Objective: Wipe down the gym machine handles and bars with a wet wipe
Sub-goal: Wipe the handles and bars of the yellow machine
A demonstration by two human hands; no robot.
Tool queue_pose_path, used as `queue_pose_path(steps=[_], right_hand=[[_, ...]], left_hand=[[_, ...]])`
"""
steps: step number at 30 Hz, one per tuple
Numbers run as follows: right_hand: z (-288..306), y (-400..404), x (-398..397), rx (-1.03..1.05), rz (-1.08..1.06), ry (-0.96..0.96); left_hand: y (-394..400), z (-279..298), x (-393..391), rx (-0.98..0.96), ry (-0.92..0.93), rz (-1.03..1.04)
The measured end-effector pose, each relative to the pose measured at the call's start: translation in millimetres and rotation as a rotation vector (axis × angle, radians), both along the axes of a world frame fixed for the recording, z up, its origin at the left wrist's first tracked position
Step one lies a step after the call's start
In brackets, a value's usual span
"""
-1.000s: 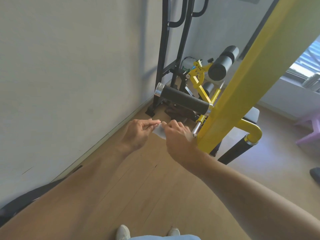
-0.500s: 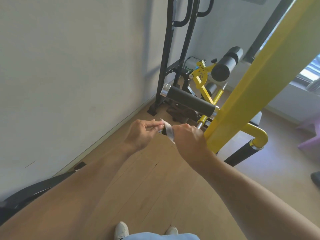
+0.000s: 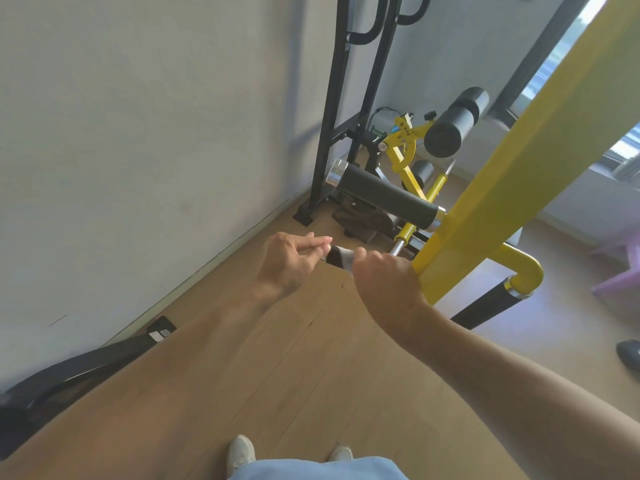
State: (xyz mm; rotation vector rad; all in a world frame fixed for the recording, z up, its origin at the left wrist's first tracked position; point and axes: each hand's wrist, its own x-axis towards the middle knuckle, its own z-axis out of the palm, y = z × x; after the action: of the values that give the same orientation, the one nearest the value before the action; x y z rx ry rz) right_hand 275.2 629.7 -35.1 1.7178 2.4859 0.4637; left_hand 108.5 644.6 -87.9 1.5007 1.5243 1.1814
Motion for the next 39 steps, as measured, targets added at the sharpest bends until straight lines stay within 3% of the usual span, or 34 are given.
queue_pose_path(steps=[3, 5, 8, 11, 13, 17, 19, 20, 24, 26, 28, 31, 33, 35, 39], right_hand=[[-6.4, 9.7, -20.2, -0.143, 0.102, 0.246], [-4.0, 13.2, -21.7, -0.157, 0.057, 0.300], [1.1, 5.8, -1.5, -0.010, -0.007, 0.012], [8.2, -1.0, 19.3, -0.035, -0.019, -0.315], [9.7, 1.3, 20.9, -0.027, 0.020, -0.341], [3.5, 12.8, 0.1, -0.040, 0.143, 0.080], [0.1, 12.8, -7.2, -0.119, 0.098, 0.249], [0.3, 10.1, -6.0, -0.115, 0.068, 0.212], [10.7, -5.5, 15.3, -0.061, -0.072, -0.378], [13.0, -5.9, 17.9, -0.088, -0.048, -0.457], [10.2, 2.1, 8.4, -0.072, 0.027, -0.335], [-1.9, 11.3, -10.3, -0.053, 0.156, 0.085], [-6.7, 11.9, -13.4, -0.088, 0.156, 0.247], [-7.0, 7.0, -2.8, -0.079, 0.130, 0.150], [-1.8, -7.1, 17.7, -0.014, -0.022, -0.275]], left_hand=[[-3.0, 1.3, 1.5, 0.006, -0.003, -0.027], [-5.2, 0.5, 1.8, 0.007, -0.033, -0.017], [-6.5, -0.2, 2.0, -0.018, -0.087, 0.031], [-5.6, 2.1, 2.9, -0.039, -0.085, 0.033], [-4.9, 4.6, 4.2, -0.037, -0.067, 0.024], [-5.1, 8.0, 5.7, -0.020, -0.009, -0.004], [-6.6, 8.3, 5.3, -0.014, 0.011, -0.010], [-7.3, 8.0, 4.9, -0.016, 0.011, -0.002], [-9.3, 7.0, 4.3, -0.024, -0.003, 0.039], [-9.5, 7.4, 4.2, -0.021, 0.011, 0.041], [-9.5, 8.7, 4.9, -0.018, 0.039, 0.042], [-10.1, 9.0, 5.2, -0.004, 0.073, 0.039], [-11.0, 8.1, 2.9, 0.000, 0.081, 0.039], [-11.2, 5.5, -0.1, 0.004, 0.084, 0.042], [-16.0, 1.9, 1.2, 0.016, 0.035, 0.082]])
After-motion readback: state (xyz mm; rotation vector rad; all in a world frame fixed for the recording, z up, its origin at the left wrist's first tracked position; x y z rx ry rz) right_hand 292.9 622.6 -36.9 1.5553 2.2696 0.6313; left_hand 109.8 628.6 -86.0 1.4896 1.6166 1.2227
